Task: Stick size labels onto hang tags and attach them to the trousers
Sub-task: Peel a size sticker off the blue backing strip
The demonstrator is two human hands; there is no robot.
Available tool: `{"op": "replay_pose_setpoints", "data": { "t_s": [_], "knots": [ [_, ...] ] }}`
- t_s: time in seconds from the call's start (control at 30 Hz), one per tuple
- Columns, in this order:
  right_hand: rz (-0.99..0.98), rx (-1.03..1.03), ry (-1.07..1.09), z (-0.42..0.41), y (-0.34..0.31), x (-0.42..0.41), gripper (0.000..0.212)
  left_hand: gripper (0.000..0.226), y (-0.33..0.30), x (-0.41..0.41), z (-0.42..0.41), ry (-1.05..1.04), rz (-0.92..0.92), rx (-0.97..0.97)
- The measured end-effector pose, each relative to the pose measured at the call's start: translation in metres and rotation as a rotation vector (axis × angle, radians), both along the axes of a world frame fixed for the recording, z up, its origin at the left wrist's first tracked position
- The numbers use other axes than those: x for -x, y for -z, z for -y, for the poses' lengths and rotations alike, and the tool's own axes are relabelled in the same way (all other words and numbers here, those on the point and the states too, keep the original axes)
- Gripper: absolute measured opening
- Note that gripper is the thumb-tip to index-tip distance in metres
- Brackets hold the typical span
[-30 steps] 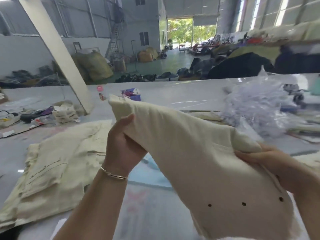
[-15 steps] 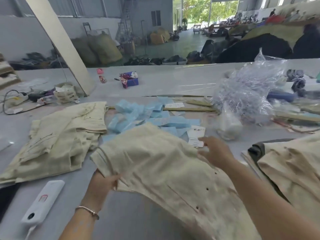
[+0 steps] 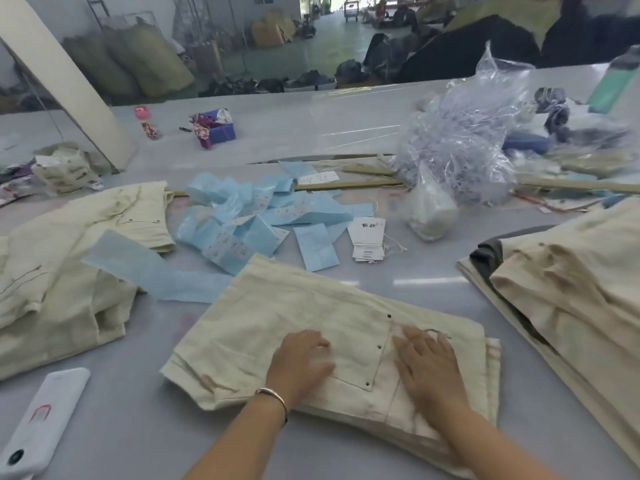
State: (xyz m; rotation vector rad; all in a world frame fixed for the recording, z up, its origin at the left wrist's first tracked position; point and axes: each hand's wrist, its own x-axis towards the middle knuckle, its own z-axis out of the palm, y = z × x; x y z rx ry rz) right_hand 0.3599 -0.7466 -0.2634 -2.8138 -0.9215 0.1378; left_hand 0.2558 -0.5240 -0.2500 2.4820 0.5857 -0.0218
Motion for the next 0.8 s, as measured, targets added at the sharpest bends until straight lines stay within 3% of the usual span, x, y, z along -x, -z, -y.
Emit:
{"op": "replay_pose_setpoints", "data": {
  "t_s": [0.1, 0.23, 0.3, 0.37, 0.43, 0.53, 0.6, 0.7, 0.8],
  "knots": [
    [-0.023, -0.007, 0.237, 0.008, -0.003, 0.007, 0.055, 0.037, 0.006, -0.014, 0.008, 0.065, -0.020, -0.130],
    [-0.159, -0.206, 0.575, 0.016, -0.017, 0.008, 0.070, 0.032, 0.000, -0.027, 0.015, 0.149, -0.032, -0.193],
    [-0.359, -0.494, 0.658, 0.015, -0.024, 0.006, 0.060, 0.036, -0.006, -0.038, 0.027, 0.287, -0.046, -0.056],
    [-0.544, -0.758, 0.749, 0.015, -0.033, 0.005, 0.037, 0.036, -0.012, -0.047, 0.046, 0.341, -0.048, 0.193],
    [-0.585, -0.882, 0.771, 0.015, -0.038, 0.003, 0.018, 0.029, -0.017, -0.053, 0.065, 0.315, -0.025, 0.394],
    [-0.701, -1.071, 0.679, 0.011, -0.049, 0.006, 0.027, 0.044, -0.020, -0.060, 0.087, 0.271, -0.004, 0.519],
    [-0.759, -1.079, 0.615, 0.010, -0.050, 0.010, 0.032, 0.042, -0.018, -0.062, 0.092, 0.225, 0.004, 0.530],
    [-0.721, -1.042, 0.572, 0.016, -0.047, 0.012, 0.026, 0.007, -0.008, -0.059, 0.090, 0.145, 0.010, 0.692],
    [-0.575, -0.962, 0.589, 0.024, -0.040, 0.009, 0.023, 0.009, 0.001, -0.054, 0.080, -0.009, -0.033, 0.952]
  ]
}}
